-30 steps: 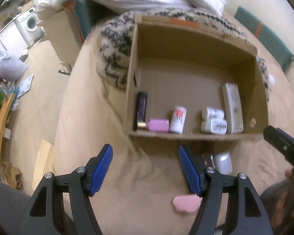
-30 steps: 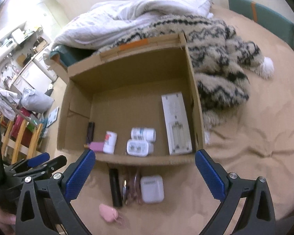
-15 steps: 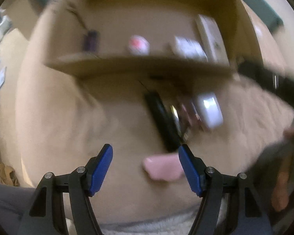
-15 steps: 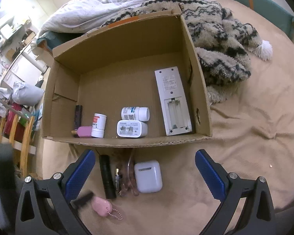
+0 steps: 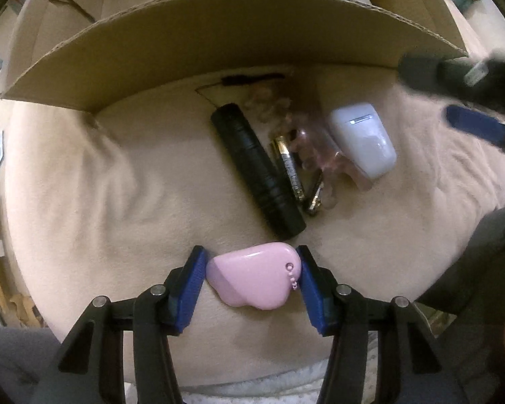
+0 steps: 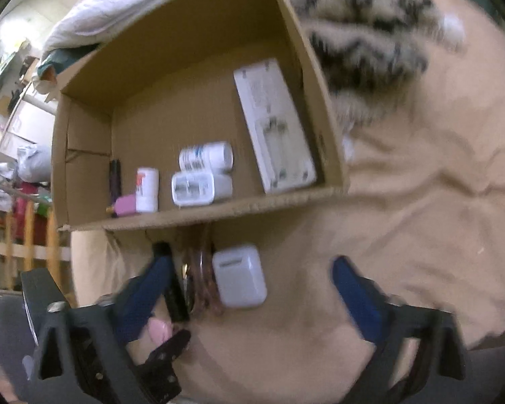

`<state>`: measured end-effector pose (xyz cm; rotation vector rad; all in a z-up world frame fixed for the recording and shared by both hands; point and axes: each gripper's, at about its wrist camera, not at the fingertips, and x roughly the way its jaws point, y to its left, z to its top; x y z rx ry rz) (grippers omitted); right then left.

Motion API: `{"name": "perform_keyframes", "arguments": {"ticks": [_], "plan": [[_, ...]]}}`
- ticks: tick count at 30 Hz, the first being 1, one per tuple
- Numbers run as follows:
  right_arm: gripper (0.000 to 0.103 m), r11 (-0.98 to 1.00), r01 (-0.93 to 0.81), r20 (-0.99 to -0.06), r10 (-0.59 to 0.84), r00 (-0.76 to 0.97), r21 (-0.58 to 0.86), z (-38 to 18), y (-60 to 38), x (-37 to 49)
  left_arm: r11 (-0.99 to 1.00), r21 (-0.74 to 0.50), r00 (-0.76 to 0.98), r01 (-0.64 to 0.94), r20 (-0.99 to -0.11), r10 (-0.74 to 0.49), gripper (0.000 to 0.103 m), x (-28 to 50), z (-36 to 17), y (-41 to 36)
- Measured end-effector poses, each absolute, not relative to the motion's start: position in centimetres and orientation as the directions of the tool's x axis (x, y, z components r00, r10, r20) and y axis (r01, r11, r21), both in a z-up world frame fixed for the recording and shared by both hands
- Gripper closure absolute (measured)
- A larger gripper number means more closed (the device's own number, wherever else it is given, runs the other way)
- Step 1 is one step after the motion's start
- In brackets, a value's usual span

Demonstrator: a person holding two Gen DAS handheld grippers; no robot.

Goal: Organize rigid objects
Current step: 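Grasp the pink heart case with the left tool while the right tool grasps the white earbud case, then carry the heart case and earbud case into the box and open both tools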

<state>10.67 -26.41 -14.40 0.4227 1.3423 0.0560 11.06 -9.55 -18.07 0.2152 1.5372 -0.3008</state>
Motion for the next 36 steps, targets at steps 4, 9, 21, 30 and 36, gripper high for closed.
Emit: {"name": "perform_keyframes", "arguments": {"ticks": [4, 9, 21, 30, 36], "plan": [[0.056, 0.935, 0.189, -0.95, 0.275, 0.146, 0.3, -16.6, -25.5, 11.0, 0.962, -0.005, 0.036, 0.273, -0.999, -0.016, 0.053, 12.1, -17.9, -8.1], [0.056, 0.96, 0.113, -0.964, 0.249, 0.091, 0.258, -18.0, -23.0, 11.7, 0.986, 0.035, 0.083, 0.164, -0.996, 0.022, 0.053, 14.0, -16.8, -4.8], [0.059, 0.984, 0.062, -0.978, 0.155, 0.136, 0.165, -17.0, -22.0, 11.2, 0.994, 0.052, 0.119, 0.095, -0.992, 0.041, 0.053, 15.5, -15.6, -2.4], [0.058, 0.975, 0.099, -0.964, 0.176, 0.198, 0.198, -15.1, -23.2, 10.4, 0.993, 0.079, 0.141, 0.091, -0.988, 0.066, 0.053, 14.3, -15.5, -3.5], [0.058, 0.964, 0.058, -0.931, 0.235, 0.28, 0.26, -13.1, -23.1, 9.8, 0.995, 0.092, 0.208, 0.048, -0.975, 0.08, 0.053, 13.5, -14.0, -3.7]]}}
